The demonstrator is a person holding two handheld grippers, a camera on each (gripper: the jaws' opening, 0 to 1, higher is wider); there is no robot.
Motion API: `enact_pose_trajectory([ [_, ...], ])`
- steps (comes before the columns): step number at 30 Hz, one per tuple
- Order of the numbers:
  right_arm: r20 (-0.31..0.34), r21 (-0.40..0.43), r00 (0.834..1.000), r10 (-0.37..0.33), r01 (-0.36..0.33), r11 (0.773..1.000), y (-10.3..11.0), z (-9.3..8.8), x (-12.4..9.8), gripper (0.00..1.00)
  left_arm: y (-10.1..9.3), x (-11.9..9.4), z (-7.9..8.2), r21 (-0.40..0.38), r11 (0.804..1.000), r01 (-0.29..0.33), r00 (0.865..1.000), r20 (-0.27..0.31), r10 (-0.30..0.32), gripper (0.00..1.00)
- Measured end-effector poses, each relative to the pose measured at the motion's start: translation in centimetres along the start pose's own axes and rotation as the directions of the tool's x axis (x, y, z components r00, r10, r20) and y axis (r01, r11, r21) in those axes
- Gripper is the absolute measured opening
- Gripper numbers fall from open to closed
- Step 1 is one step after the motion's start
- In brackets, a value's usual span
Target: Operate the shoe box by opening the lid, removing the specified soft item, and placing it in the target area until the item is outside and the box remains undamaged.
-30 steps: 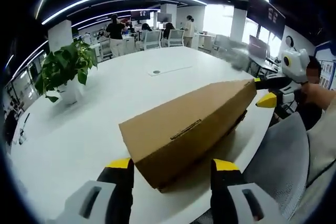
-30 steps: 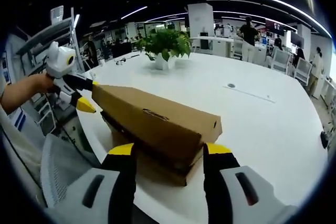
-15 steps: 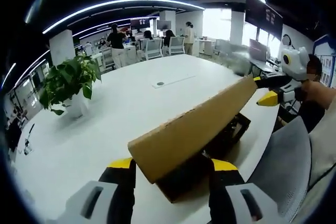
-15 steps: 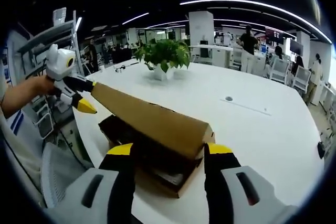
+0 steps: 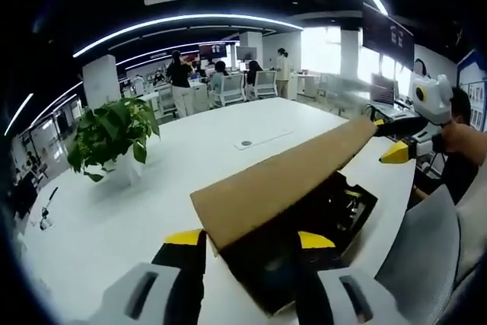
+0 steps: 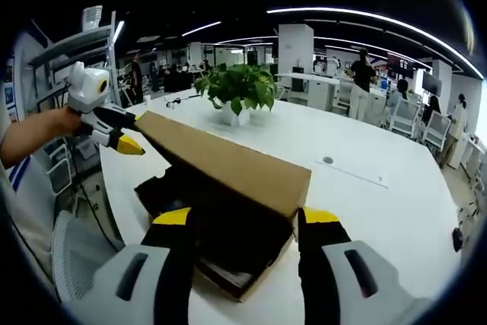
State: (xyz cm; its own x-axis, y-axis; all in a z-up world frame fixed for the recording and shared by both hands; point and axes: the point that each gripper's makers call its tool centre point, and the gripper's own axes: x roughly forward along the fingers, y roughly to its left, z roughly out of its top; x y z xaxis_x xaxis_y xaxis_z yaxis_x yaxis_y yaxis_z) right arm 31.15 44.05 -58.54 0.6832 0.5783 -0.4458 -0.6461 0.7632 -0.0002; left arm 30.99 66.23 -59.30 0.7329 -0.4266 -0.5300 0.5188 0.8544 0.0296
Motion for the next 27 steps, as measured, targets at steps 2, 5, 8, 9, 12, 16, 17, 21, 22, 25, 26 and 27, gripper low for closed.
enact_pose_trajectory([
  [2, 0.002, -0.006, 1.000, -0.003, 0.003, 1.000, -0.2, 0.3, 0.2, 0.53, 0.6, 0.2, 0.4, 0.002, 1.000, -0.014, 1.000, 0.012, 0.014, 0.40],
  [5, 0.010, -0.006, 1.000, -0.008, 0.008, 1.000, -0.7, 0.7, 0.5, 0.52, 1.3, 0.5, 0.9, -0.004, 0.999, -0.032, 0.999, 0.027, 0.032, 0.36],
  [8, 0.016, -0.007, 1.000, -0.015, 0.015, 1.000, -1.1, 1.2, 0.8, 0.52, 2.0, 0.9, 1.4, 0.000, 0.998, -0.062, 0.997, 0.036, 0.062, 0.30],
  [9, 0.019, -0.009, 1.000, -0.019, 0.019, 1.000, -1.3, 1.3, 1.0, 0.51, 2.4, 1.0, 1.6, -0.003, 0.997, -0.077, 0.996, 0.041, 0.077, 0.28],
  [12, 0.027, -0.005, 0.999, -0.030, 0.030, 1.000, -1.8, 1.6, 1.2, 0.49, 3.4, 1.2, 1.8, 0.015, 0.992, -0.122, 0.991, 0.050, 0.121, 0.18],
  [16, 0.035, 0.012, 0.998, -0.043, 0.043, 0.999, -2.4, 2.0, 1.6, 0.46, 4.3, 1.3, 2.1, 0.011, 0.988, -0.153, 0.986, 0.070, 0.152, 0.08],
  [17, 0.036, 0.013, 0.998, -0.044, 0.044, 0.999, -2.5, 2.1, 1.6, 0.46, 4.6, 1.4, 2.2, 0.005, 0.986, -0.165, 0.984, 0.075, 0.164, 0.05],
  [21, 0.044, 0.010, 0.997, -0.056, 0.055, 0.998, -2.9, 2.3, 1.9, 0.44, 5.0, 1.5, 2.5, -0.012, 0.985, -0.170, 0.981, 0.091, 0.170, 0.04],
  [22, 0.047, 0.017, 0.997, -0.057, 0.057, 0.998, -3.1, 2.4, 1.9, 0.44, 5.0, 1.6, 2.5, -0.012, 0.985, -0.173, 0.980, 0.093, 0.173, 0.04],
  [25, 0.064, 0.077, 0.995, -0.081, 0.076, 0.994, -3.8, 2.7, 2.0, 0.39, 5.4, 1.8, 2.7, -0.021, 0.985, -0.173, 0.979, 0.102, 0.174, 0.04],
  [26, 0.068, 0.081, 0.994, -0.089, 0.084, 0.993, -4.1, 2.8, 2.0, 0.36, 5.5, 1.9, 2.8, -0.030, 0.985, -0.170, 0.979, 0.106, 0.172, 0.03],
  [27, 0.070, 0.087, 0.993, -0.098, 0.092, 0.992, -4.5, 2.7, 2.0, 0.34, 5.5, 2.0, 2.9, -0.033, 0.985, -0.169, 0.979, 0.107, 0.172, 0.03],
])
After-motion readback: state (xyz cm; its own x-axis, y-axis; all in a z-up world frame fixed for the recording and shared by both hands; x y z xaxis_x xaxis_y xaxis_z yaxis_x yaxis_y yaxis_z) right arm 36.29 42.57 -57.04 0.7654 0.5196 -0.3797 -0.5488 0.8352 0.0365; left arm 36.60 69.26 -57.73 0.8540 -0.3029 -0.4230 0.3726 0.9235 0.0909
